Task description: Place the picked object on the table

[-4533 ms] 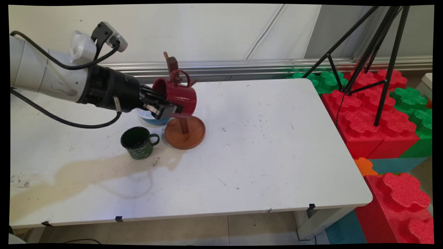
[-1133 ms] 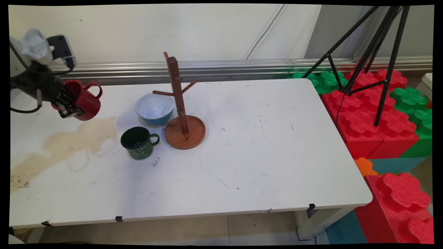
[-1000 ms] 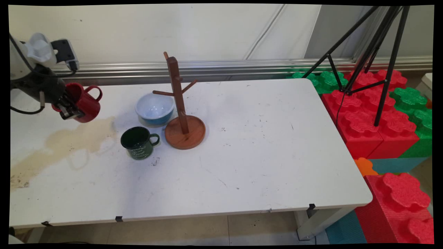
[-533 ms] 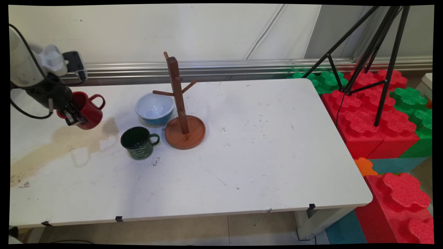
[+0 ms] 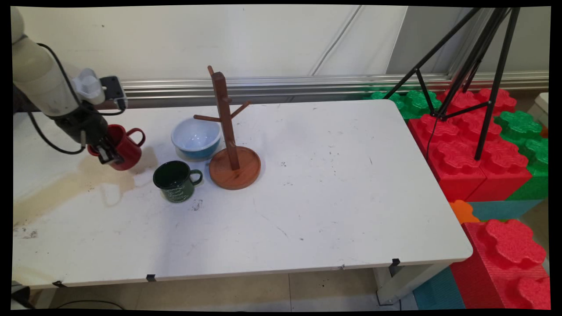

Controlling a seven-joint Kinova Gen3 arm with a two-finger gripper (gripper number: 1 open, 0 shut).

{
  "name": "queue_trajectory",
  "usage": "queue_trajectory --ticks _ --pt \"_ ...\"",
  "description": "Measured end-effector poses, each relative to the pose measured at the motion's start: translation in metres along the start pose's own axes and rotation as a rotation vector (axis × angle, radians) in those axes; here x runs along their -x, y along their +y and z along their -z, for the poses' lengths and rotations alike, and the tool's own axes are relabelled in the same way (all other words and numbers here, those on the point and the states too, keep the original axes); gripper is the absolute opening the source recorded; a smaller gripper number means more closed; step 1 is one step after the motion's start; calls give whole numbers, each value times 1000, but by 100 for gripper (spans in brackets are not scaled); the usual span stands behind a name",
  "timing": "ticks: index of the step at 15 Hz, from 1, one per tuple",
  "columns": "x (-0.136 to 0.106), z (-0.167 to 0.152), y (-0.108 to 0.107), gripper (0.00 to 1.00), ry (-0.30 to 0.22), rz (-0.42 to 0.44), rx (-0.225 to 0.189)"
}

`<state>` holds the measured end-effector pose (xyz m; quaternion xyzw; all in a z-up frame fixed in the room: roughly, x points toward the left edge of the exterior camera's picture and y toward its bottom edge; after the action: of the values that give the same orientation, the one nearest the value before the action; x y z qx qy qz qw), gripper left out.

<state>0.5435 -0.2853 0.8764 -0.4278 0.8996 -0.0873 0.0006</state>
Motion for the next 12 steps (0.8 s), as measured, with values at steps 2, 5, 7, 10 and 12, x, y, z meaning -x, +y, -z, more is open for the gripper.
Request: queue_trajectory --ticks 2,5,7,10,12 --pt "-6 -7 -2 0 -2 -7 11" --pt "-15 -19 -3 0 -1 -15 32" --pt "-20 -26 -2 0 -1 -20 45" --pt "-24 -31 -1 0 -2 -23 56" --pt "-26 -34 -1 0 -3 -24 61"
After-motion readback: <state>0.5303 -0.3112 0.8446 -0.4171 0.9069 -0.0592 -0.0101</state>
